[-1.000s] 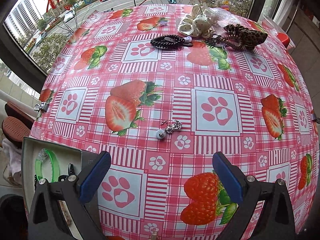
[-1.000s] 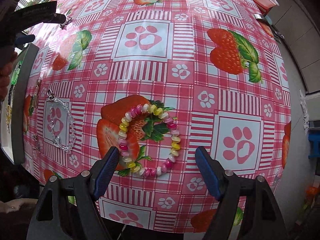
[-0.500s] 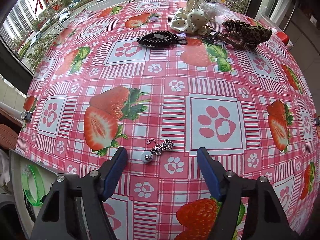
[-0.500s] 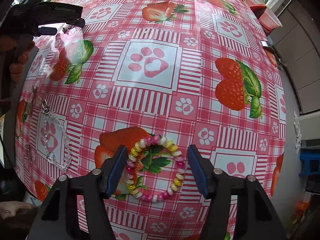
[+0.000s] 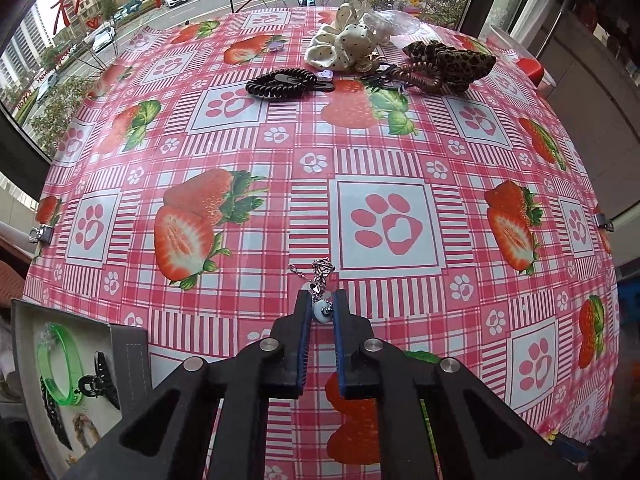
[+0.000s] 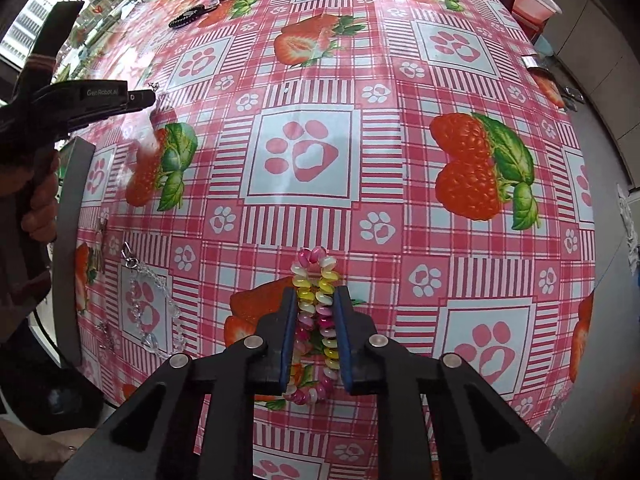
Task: Organize jewelry
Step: 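Carry the charm keychain and pink-yellow beaded bracelet into the grey box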
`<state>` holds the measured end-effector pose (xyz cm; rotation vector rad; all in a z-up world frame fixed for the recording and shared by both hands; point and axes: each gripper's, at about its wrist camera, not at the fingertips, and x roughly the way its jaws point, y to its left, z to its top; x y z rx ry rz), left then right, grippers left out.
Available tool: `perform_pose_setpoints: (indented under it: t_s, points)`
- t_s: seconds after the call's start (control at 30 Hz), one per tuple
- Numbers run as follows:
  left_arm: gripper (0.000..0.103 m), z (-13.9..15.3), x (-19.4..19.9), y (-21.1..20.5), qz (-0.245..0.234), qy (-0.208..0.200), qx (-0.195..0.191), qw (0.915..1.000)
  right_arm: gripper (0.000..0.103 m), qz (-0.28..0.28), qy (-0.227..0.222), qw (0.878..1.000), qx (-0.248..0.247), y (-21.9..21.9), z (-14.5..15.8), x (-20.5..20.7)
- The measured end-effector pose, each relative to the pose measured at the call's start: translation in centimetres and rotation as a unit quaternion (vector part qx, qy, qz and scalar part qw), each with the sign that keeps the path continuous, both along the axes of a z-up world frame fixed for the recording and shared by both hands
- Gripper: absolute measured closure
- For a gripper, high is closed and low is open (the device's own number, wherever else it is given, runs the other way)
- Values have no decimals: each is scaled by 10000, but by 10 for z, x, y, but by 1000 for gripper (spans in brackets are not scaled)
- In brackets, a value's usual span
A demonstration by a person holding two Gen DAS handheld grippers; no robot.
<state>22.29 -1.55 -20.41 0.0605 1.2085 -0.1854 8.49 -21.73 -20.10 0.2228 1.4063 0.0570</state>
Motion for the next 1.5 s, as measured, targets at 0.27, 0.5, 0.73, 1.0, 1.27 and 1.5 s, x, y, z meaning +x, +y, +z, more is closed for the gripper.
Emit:
perform_pose_setpoints:
  t_s: [0.27, 0.5, 0.73, 1.0, 1.27, 1.5]
  points:
    - [86, 26, -35, 12, -37, -42, -177, 9998, 84, -168, -111, 9993, 307, -9, 15, 7]
    - [86, 43, -65, 32, 50, -40, -290, 9996, 84, -107, -178, 9990, 386, 14, 11, 1]
    - [86, 57, -88, 73, 363, -82, -299, 9989, 96, 195, -336, 9982, 459, 38, 29, 1]
    - [86, 64, -110, 118, 738, -107, -235, 9969, 97, 612, -379, 9970, 292, 74, 35, 16]
    - [86, 60, -125, 134, 859, -72, -209, 9961, 53, 545, 43, 9979, 349, 89, -3, 36]
    - [86, 63, -136, 142, 900, -85, -180, 9957, 93, 1111, 20, 9924, -533, 122, -15, 35]
